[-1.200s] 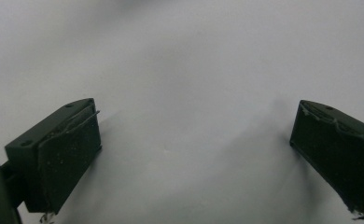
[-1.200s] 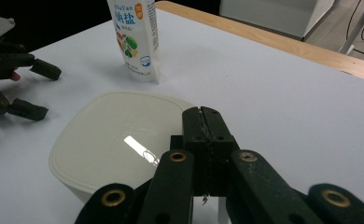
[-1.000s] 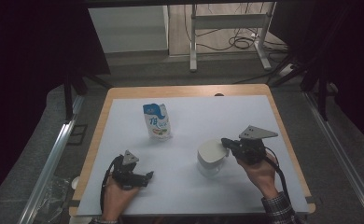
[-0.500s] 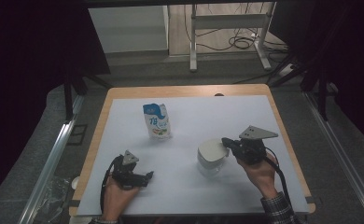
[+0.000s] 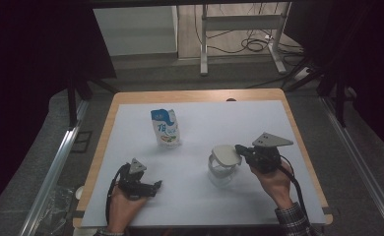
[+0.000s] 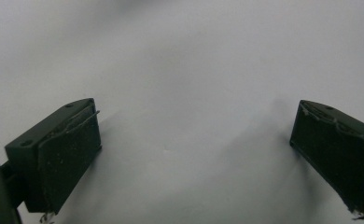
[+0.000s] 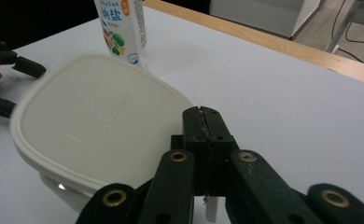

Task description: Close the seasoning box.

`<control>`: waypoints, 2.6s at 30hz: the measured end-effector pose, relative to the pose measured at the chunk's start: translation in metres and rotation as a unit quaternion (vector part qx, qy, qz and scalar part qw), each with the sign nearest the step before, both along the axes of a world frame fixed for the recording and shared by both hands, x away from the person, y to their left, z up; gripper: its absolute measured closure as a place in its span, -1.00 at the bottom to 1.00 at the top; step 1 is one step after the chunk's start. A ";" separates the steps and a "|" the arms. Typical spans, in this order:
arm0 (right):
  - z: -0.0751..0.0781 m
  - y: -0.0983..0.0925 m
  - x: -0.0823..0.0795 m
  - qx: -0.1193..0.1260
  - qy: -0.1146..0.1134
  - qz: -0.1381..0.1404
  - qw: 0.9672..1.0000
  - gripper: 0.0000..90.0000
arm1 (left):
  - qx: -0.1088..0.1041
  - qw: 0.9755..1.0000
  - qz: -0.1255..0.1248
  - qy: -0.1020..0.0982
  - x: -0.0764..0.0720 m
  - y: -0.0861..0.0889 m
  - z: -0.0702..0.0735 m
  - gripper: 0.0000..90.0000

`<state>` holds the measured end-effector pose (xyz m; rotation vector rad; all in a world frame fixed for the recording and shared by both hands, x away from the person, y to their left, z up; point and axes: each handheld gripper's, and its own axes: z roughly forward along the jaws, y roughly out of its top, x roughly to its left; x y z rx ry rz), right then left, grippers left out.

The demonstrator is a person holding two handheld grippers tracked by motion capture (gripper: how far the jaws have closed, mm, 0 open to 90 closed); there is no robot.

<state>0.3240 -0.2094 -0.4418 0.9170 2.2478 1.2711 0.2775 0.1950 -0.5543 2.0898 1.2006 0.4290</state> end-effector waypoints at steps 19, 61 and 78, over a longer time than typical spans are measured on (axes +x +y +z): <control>-0.008 -0.007 0.006 0.014 0.016 -0.006 1.000 0.99 | 0.000 1.000 0.000 0.000 0.000 0.000 0.000 -0.96; -0.031 -0.032 0.000 0.015 0.020 -0.039 0.999 0.69 | 0.001 1.000 -0.001 0.001 0.000 0.000 0.000 -0.96; -0.054 -0.048 -0.008 0.001 0.041 -0.063 0.997 0.29 | 0.002 1.000 -0.002 0.001 0.000 0.000 0.000 -0.97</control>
